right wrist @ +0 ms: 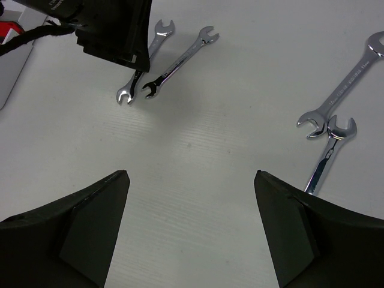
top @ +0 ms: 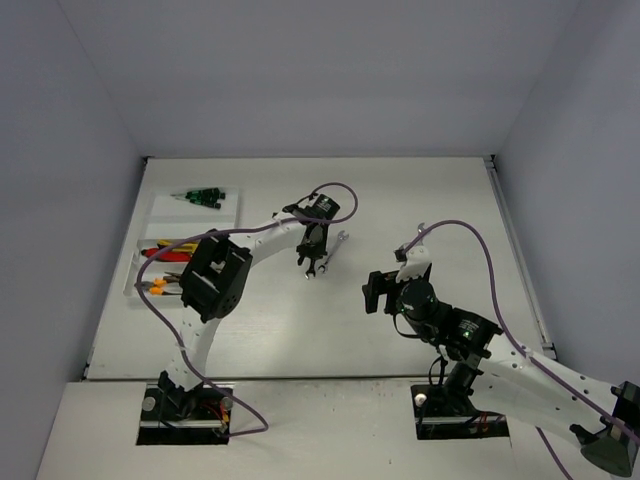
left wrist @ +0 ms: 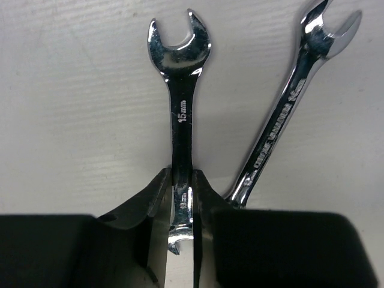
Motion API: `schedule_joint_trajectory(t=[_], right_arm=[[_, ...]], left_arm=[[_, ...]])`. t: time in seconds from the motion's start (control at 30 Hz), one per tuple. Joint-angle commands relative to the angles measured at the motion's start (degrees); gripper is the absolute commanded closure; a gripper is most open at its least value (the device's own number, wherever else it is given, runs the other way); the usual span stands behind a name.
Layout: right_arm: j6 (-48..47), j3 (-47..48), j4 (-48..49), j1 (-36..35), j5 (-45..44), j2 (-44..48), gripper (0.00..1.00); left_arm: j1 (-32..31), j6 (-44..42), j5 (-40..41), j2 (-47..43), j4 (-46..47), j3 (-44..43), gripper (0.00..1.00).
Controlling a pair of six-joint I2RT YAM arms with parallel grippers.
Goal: Sort the tools into containers
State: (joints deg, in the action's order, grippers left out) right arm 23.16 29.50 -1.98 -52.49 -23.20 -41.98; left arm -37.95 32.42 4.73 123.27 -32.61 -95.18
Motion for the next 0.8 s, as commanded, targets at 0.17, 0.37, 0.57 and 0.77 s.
schedule_joint_trajectory(t=[0.17,0.37,0.57,0.77], right_arm=[[1.0,0.8,2.2,0.3,-1.6,0.5,0.17],[1.2,0.3,2.2,0.3,-1.7,1.2,0.17],[1.6,0.5,2.2,0.3,-1.0,1.4,0.17],[2.1,0.0,2.2,0.3,-0.1,4.1,0.18]], left_arm=[[-0.6,4.5,-3.9,-12.7,-3.6,20.2,0.93],[-0.7,3.4,-7.1,-21.7,-4.8,29.6,0.78],[-0.6,1.9,-5.3,-19.0,-10.0,24.0,0.73],[-0.1,1.7,-5.3,-14.9,-11.2,20.3,0.72]])
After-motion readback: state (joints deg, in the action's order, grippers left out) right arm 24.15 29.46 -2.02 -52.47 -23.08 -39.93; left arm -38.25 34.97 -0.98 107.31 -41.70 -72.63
